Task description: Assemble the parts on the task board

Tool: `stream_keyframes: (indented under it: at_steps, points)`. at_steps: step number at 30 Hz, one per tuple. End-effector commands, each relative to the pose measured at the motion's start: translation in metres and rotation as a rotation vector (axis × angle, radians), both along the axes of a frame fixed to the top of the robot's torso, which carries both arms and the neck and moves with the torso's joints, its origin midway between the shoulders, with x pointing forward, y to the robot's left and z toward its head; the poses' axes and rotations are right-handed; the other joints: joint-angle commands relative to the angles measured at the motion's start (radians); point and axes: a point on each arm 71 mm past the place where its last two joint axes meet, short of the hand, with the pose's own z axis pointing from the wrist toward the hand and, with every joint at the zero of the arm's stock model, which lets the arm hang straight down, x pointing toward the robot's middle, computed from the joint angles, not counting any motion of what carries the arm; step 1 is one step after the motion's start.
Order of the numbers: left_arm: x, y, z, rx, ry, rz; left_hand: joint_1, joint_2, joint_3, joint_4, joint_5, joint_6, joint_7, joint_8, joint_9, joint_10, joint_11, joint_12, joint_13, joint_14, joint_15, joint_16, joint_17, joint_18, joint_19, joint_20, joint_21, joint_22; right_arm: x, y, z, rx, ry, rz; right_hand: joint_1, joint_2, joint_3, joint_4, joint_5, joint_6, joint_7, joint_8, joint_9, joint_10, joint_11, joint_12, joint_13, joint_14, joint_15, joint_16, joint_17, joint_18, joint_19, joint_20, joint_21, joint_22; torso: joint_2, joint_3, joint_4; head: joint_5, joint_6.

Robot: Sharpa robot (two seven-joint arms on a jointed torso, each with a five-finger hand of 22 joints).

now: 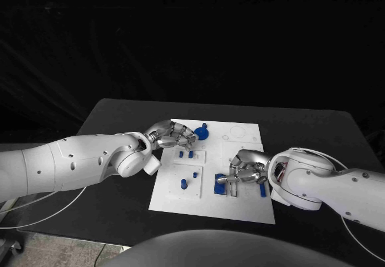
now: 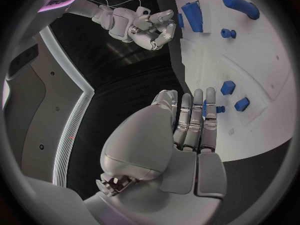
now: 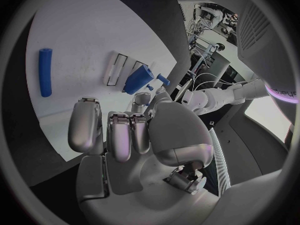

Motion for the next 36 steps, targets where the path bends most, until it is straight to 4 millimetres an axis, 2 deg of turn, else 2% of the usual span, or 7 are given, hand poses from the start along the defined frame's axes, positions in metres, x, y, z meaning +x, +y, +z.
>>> stream_keyframes:
  at_steps: [1,11,14,20,23,28,36]
  points:
    - [-0.002,-0.002,0.000,-0.005,0.004,-0.027,0.008,0.001,0.007,-0.001,0.004,0.000,0.004,0.005,0.001,0.007,0.003,-0.004,-0.001,0.006,-0.001,0.007,-0.001,0.008,-0.004,-0.005,0.006,0.002,-0.002,0.004,0.001,-0.004,-0.056,0.068,0.013,0.002,-0.012,0.001,-0.010,0.010,-0.001,0.025,0.021,0.104,-0.010,0.004,0.263,0.095,-0.006,0.002,0.221,-0.004,0.000,-0.005,0.006,0.167,0.000,0.0006,0.0010,0.004,0.000]
    - [-0.002,-0.002,-0.001,-0.003,0.008,-0.030,0.009,0.000,0.008,-0.001,0.004,0.000,0.004,0.005,0.001,0.008,0.003,-0.004,-0.002,0.006,-0.001,0.007,-0.001,0.008,-0.004,-0.006,0.006,0.002,-0.004,0.008,-0.003,-0.021,-0.050,0.089,0.042,0.006,-0.016,-0.009,-0.012,0.004,-0.003,0.028,0.042,0.104,-0.012,0.004,0.263,0.094,-0.007,0.000,0.218,-0.003,-0.001,-0.007,0.004,0.166,0.000,-0.0004,0.0007,0.004,0.000]
    - [-0.002,-0.003,-0.001,-0.003,0.010,-0.032,0.009,0.000,0.008,-0.001,0.004,0.000,0.004,0.005,0.001,0.008,0.003,-0.004,-0.002,0.006,-0.001,0.007,-0.001,0.008,-0.004,-0.006,0.006,0.002,-0.003,0.009,-0.004,-0.026,-0.048,0.095,0.085,0.012,-0.002,-0.031,0.047,0.000,-0.005,0.028,0.053,0.104,-0.014,0.004,0.263,0.094,-0.009,-0.001,0.217,-0.003,-0.002,-0.009,0.002,0.166,0.000,0.0001,0.0008,0.006,0.000]
    - [-0.002,-0.002,-0.001,-0.001,0.014,-0.033,0.010,0.000,0.010,-0.002,0.005,0.000,0.005,0.006,0.001,0.009,0.003,-0.004,-0.003,0.007,-0.001,0.007,-0.001,0.008,-0.004,-0.006,0.007,0.004,-0.003,0.009,-0.007,-0.033,-0.042,0.103,0.154,0.008,0.043,-0.061,0.270,-0.010,-0.011,0.010,0.063,0.104,-0.019,0.004,0.263,0.093,-0.013,-0.004,0.214,-0.001,-0.006,-0.012,-0.008,0.163,0.000,0.0000,0.0000,0.006,0.000]
    - [-0.002,-0.002,-0.002,0.000,0.016,-0.034,0.011,0.000,0.010,-0.002,0.006,0.000,0.005,0.006,0.001,0.010,0.003,-0.004,-0.003,0.007,-0.001,0.007,-0.001,0.008,-0.004,-0.006,0.007,0.004,-0.003,0.009,-0.008,-0.037,-0.039,0.106,0.172,0.000,0.060,-0.068,0.320,-0.010,-0.011,0.002,0.063,0.104,-0.019,0.004,0.263,0.093,-0.013,-0.004,0.213,-0.001,-0.007,-0.013,-0.009,0.163,0.001,-0.0001,0.0002,0.005,0.000]
    - [-0.003,-0.003,-0.003,-0.001,0.020,-0.037,0.011,0.000,0.010,-0.002,0.006,0.000,0.005,0.006,0.001,0.010,0.003,-0.004,-0.003,0.007,-0.001,0.007,-0.001,0.008,-0.004,-0.006,0.007,0.004,-0.004,0.009,-0.010,-0.041,-0.035,0.111,0.190,-0.011,0.076,-0.077,0.333,-0.010,-0.012,-0.006,0.064,0.104,-0.020,0.004,0.263,0.093,-0.014,-0.005,0.212,-0.001,-0.007,-0.013,-0.009,0.163,0.000,0.0002,-0.0001,0.007,0.000]
    - [-0.004,-0.004,-0.004,-0.001,0.026,-0.039,0.011,0.000,0.010,-0.002,0.006,0.000,0.005,0.006,0.001,0.010,0.003,-0.004,-0.003,0.007,-0.001,0.007,-0.001,0.008,-0.004,-0.006,0.007,0.004,-0.004,0.009,-0.010,-0.045,-0.041,0.111,0.224,-0.022,0.107,-0.097,0.311,-0.010,-0.010,-0.020,0.064,0.104,-0.018,0.004,0.263,0.092,-0.013,-0.006,0.210,-0.001,-0.007,-0.013,-0.011,0.163,0.000,-0.0001,0.0004,0.006,0.000]
